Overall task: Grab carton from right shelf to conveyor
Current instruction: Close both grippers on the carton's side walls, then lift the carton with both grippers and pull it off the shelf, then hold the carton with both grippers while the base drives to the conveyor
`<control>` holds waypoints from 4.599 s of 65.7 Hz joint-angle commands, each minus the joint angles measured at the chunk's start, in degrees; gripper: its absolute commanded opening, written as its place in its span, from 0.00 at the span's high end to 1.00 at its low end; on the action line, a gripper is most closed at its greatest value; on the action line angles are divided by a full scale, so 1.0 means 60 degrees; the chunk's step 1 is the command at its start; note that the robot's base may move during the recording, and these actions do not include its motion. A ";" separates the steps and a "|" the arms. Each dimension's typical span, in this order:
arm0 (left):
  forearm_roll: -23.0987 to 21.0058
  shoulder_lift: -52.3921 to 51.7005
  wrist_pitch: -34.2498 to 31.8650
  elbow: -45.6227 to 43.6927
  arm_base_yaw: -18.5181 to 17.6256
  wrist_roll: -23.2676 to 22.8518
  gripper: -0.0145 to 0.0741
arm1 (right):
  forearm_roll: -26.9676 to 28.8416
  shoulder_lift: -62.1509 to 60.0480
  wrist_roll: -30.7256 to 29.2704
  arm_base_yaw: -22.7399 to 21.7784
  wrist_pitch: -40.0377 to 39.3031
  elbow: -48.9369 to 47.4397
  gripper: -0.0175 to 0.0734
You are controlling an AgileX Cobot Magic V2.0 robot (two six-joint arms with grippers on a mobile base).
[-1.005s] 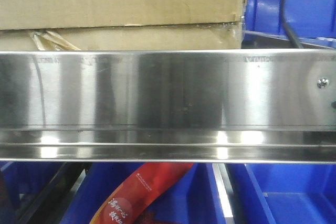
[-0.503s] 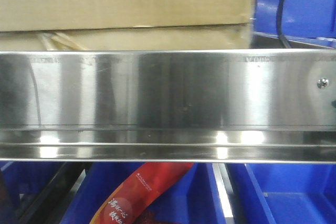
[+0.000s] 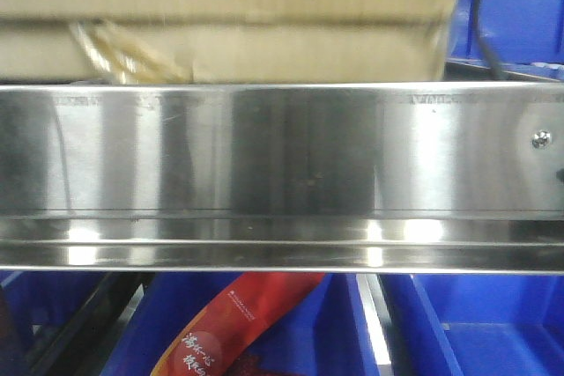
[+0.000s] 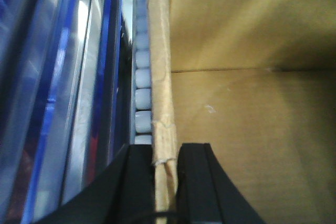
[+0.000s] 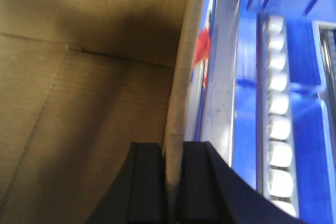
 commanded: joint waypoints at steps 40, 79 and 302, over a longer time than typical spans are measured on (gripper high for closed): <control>0.1311 -0.3282 0.0348 0.2128 -0.3235 -0.1926 0.85 | -0.0583 -0.3320 -0.0532 0.1517 -0.0091 0.2174 0.88; 0.1425 -0.3432 0.0348 0.2768 -0.3613 -0.1997 0.85 | -0.0563 -0.3859 -0.0532 0.1517 -0.0091 0.3115 0.88; 0.1425 -0.3432 0.0204 0.2768 -0.3613 -0.1997 0.85 | -0.0563 -0.3842 -0.0532 0.1517 -0.2108 0.3115 0.88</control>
